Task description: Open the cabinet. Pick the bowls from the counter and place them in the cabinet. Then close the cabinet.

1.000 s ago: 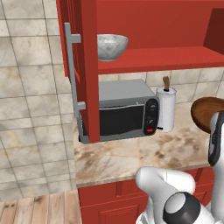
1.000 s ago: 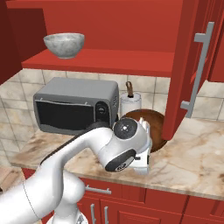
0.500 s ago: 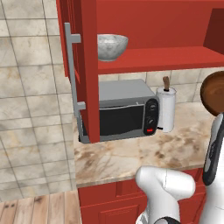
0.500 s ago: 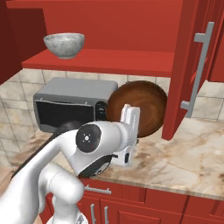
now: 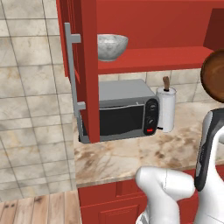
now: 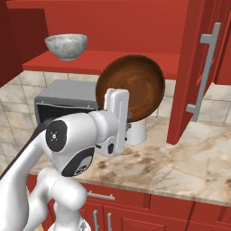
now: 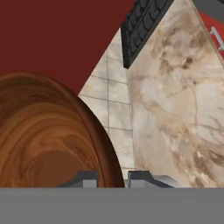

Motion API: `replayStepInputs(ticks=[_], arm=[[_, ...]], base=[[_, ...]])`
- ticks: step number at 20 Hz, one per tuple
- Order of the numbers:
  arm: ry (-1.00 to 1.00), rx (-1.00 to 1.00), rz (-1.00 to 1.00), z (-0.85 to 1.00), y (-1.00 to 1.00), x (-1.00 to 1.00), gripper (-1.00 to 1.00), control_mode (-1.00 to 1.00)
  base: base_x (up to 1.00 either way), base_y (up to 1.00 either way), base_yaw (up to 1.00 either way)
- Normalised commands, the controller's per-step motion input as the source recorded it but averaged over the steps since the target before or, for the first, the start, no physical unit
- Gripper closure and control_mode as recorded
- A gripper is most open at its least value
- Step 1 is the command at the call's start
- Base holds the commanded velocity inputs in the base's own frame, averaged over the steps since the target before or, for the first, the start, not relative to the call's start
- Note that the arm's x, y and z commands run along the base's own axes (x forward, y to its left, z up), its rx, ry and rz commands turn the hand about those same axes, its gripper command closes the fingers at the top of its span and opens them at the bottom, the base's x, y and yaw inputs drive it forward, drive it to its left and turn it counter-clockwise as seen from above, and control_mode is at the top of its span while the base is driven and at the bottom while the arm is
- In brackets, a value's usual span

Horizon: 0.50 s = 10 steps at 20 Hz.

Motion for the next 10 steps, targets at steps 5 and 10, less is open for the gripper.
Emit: replayStepInputs(ticks=[5,10], arm=[[0.00,0.00,0.00,0.55,0.00,0.08,1.00,-1.00],[0.04,-0.01,0.02,0.47,0.09,0.22,1.00,-1.00]], base=[[0.00,0.00,0.00],[0.00,0.00,0.00]])
